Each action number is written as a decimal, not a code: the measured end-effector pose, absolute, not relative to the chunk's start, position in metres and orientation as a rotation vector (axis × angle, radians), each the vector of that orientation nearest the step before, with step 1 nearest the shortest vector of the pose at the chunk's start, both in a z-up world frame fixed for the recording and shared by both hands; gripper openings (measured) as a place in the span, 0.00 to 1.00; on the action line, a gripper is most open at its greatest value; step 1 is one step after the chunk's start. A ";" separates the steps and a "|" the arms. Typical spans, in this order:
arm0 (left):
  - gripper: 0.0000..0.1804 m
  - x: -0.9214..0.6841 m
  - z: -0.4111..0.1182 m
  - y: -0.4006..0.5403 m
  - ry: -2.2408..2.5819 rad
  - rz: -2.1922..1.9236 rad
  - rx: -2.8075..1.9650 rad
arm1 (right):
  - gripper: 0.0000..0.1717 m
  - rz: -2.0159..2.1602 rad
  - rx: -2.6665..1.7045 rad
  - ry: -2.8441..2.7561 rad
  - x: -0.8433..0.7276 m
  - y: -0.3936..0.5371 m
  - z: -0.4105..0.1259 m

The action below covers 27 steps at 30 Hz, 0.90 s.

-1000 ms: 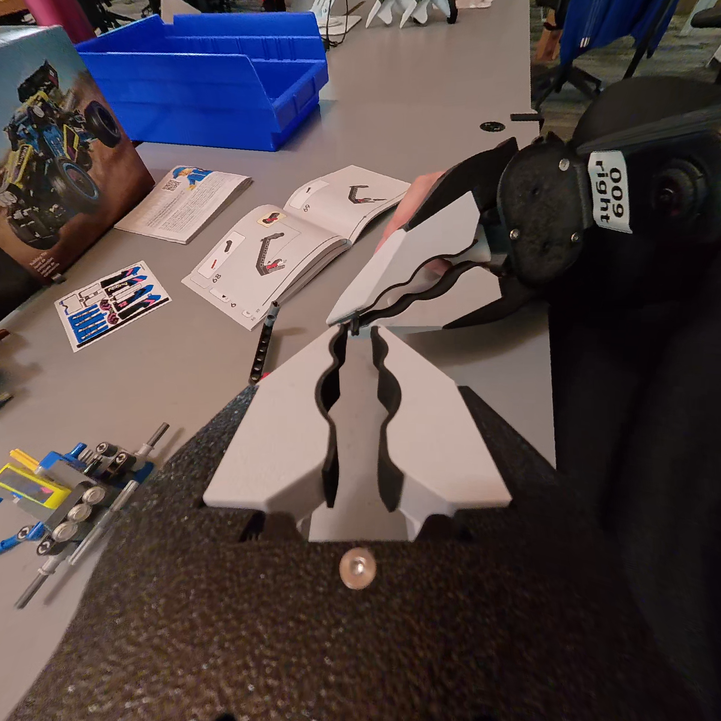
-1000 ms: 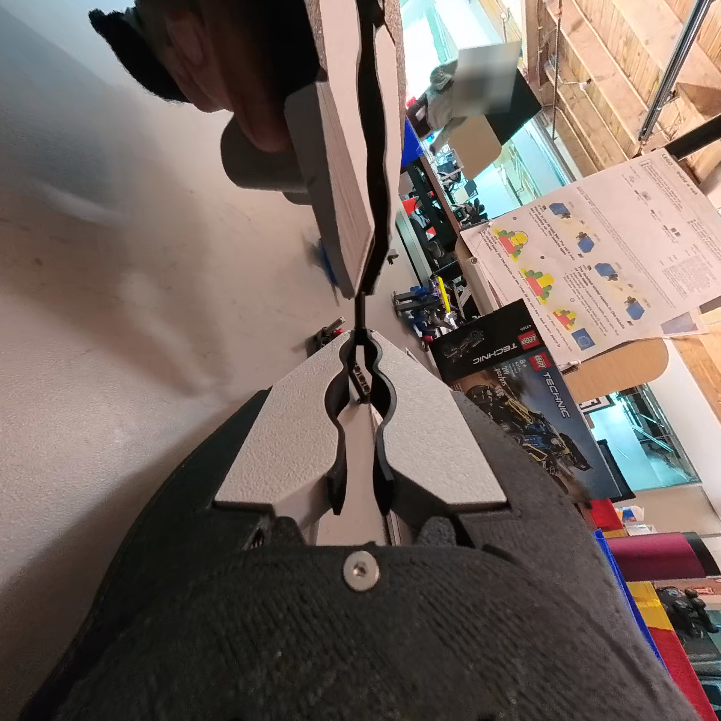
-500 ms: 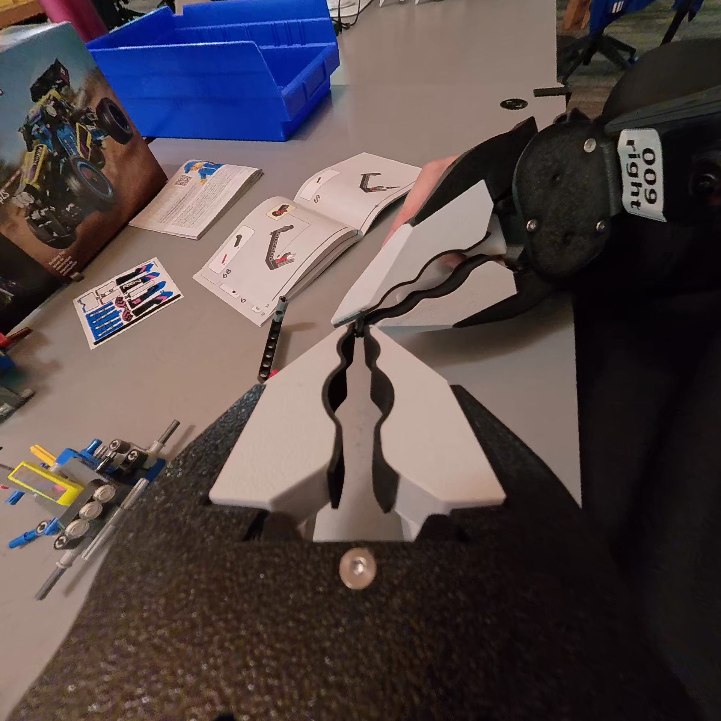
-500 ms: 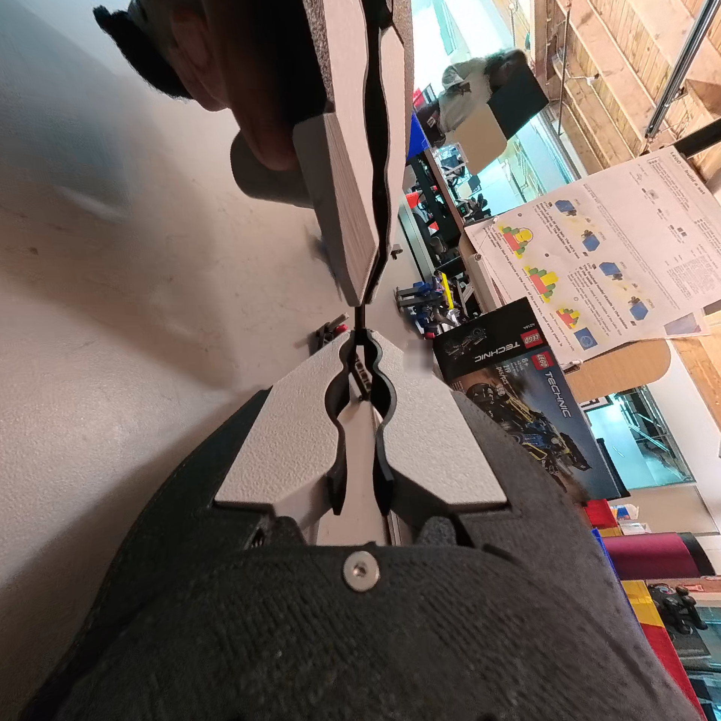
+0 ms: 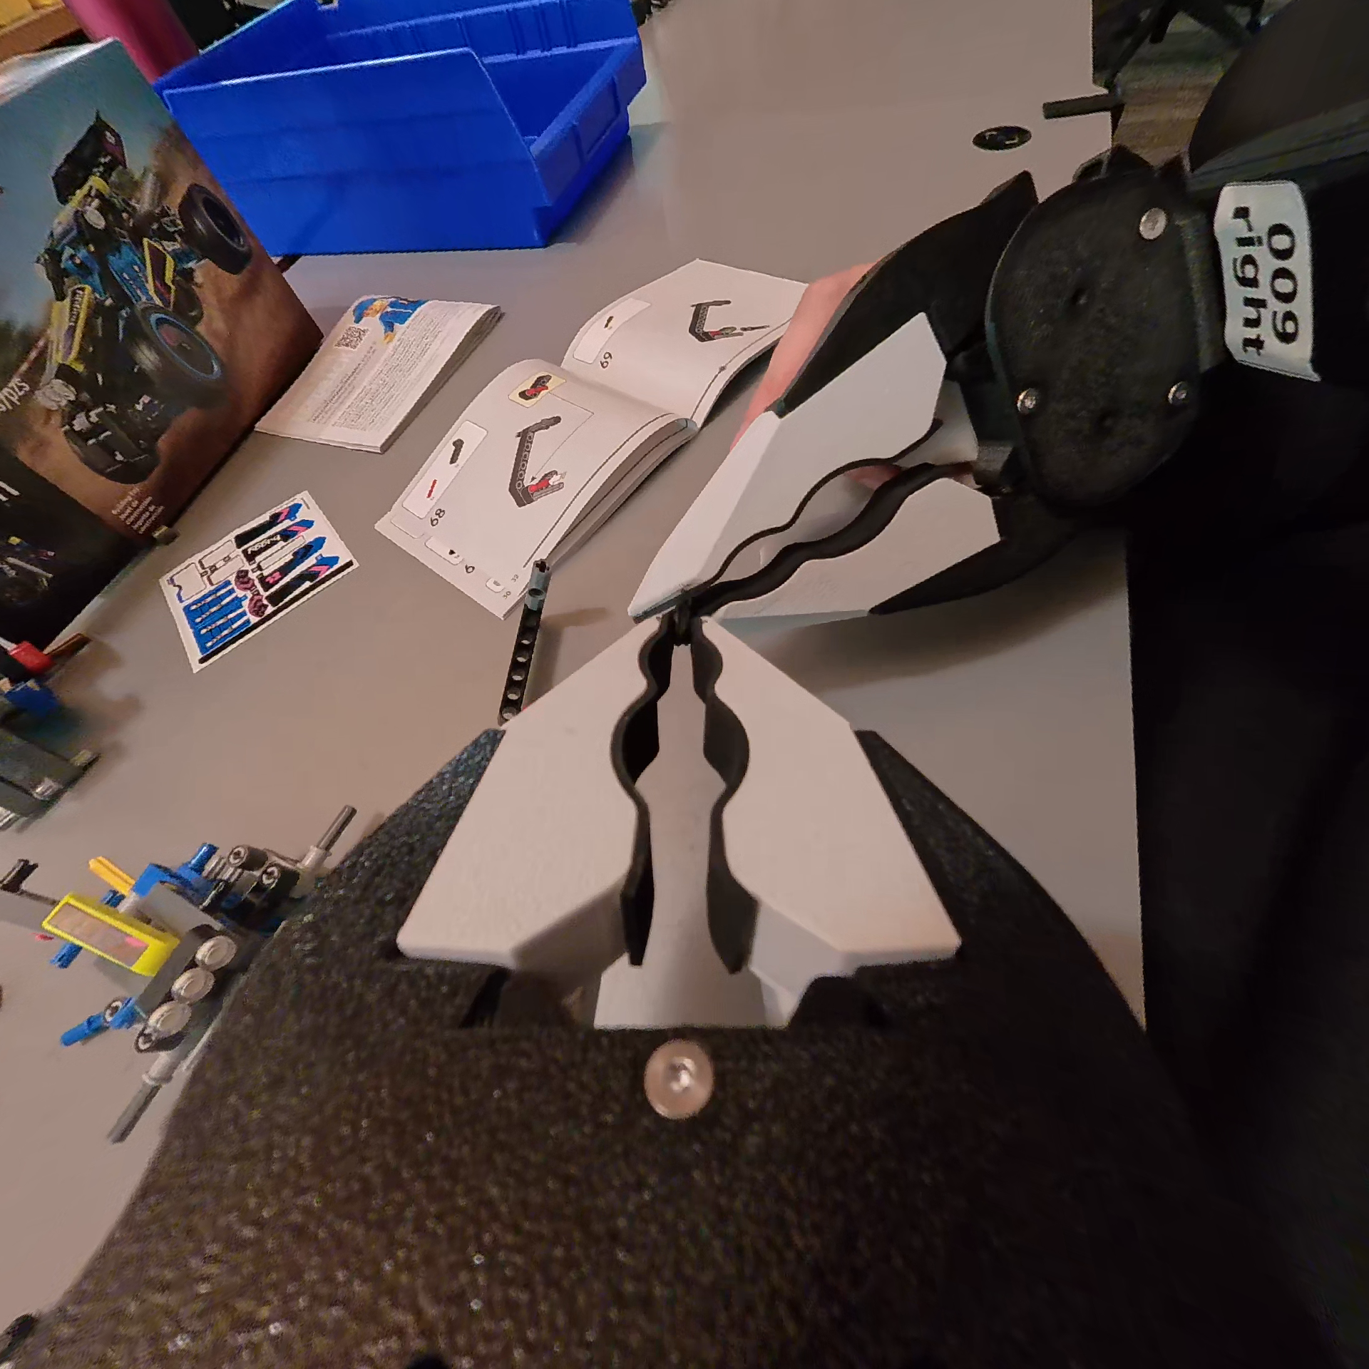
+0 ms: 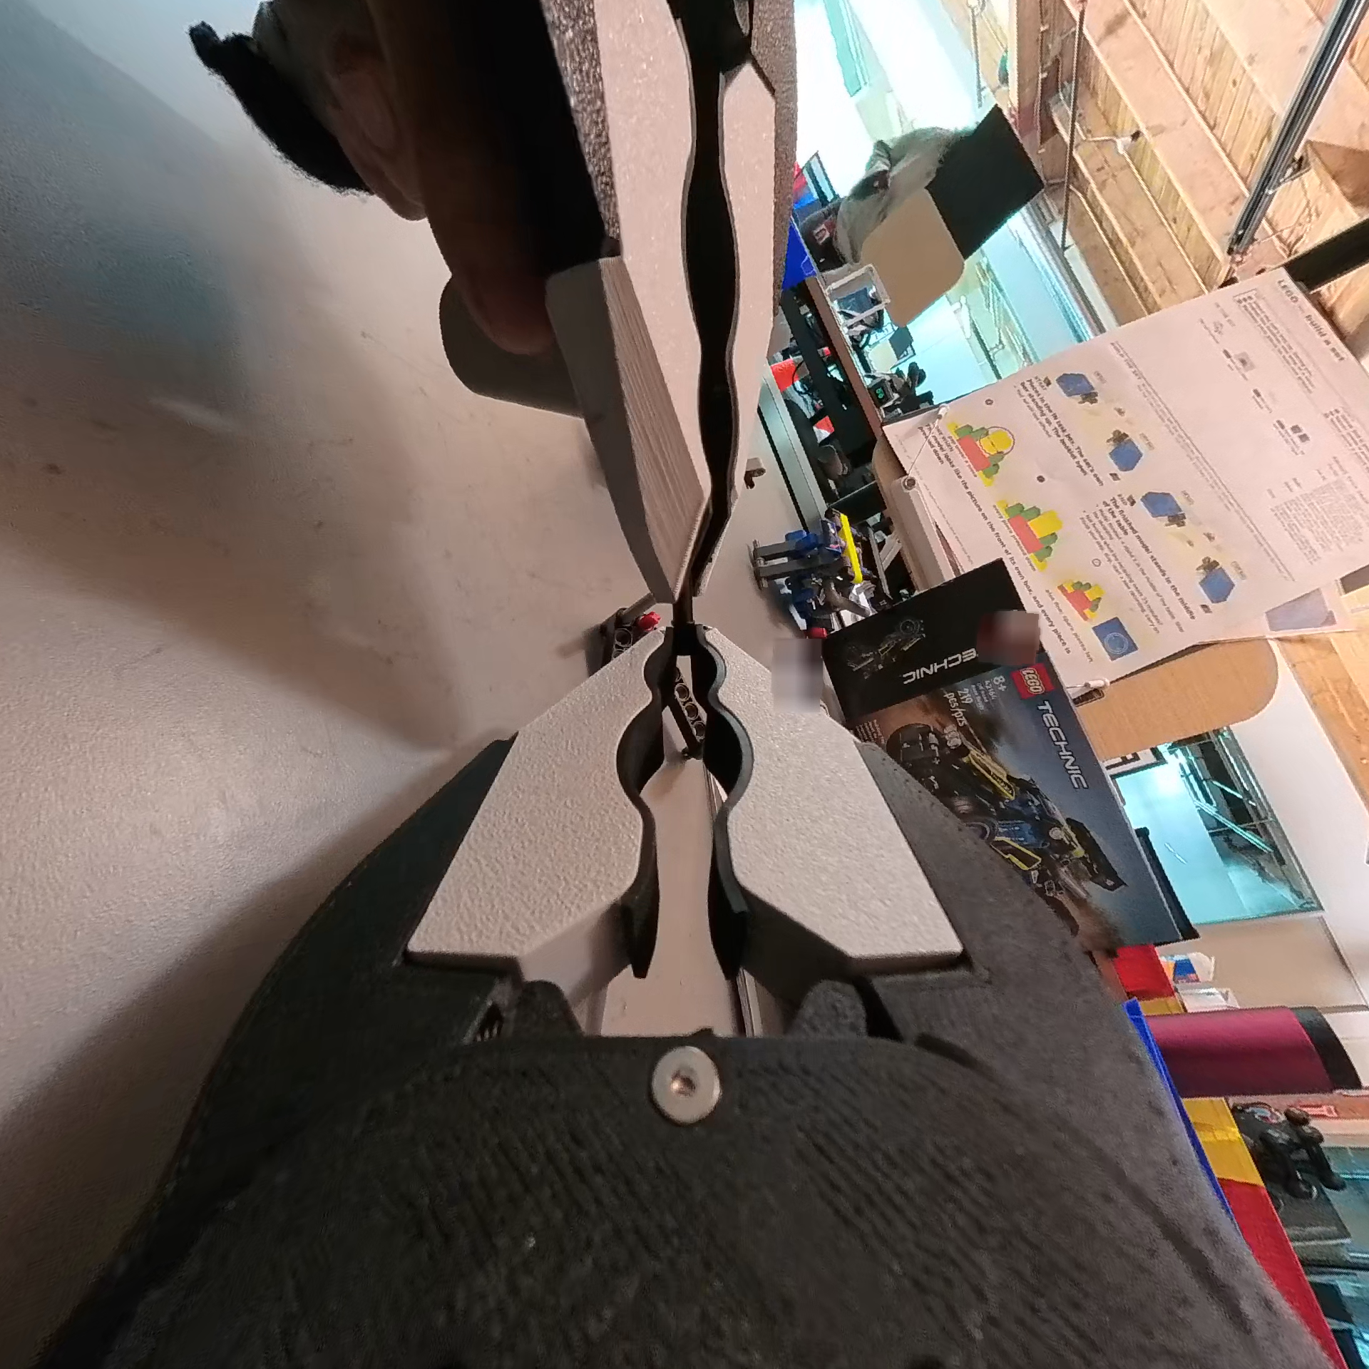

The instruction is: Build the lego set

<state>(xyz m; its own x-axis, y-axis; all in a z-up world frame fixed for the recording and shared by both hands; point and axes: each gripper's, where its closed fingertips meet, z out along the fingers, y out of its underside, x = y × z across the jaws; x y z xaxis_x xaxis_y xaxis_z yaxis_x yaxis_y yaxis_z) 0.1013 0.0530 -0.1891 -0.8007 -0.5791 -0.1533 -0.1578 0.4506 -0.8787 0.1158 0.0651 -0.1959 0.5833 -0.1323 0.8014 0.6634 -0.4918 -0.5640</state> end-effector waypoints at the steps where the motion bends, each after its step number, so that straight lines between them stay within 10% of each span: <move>1: 0.01 0.101 -0.189 0.053 2.272 -1.305 -0.615 | 0.00 -1.029 -1.845 -0.431 0.116 0.065 -0.196; 27: 0.02 0.101 -0.194 0.056 2.276 -1.250 -0.631 | 0.00 -1.042 -1.848 -0.445 0.116 0.066 -0.197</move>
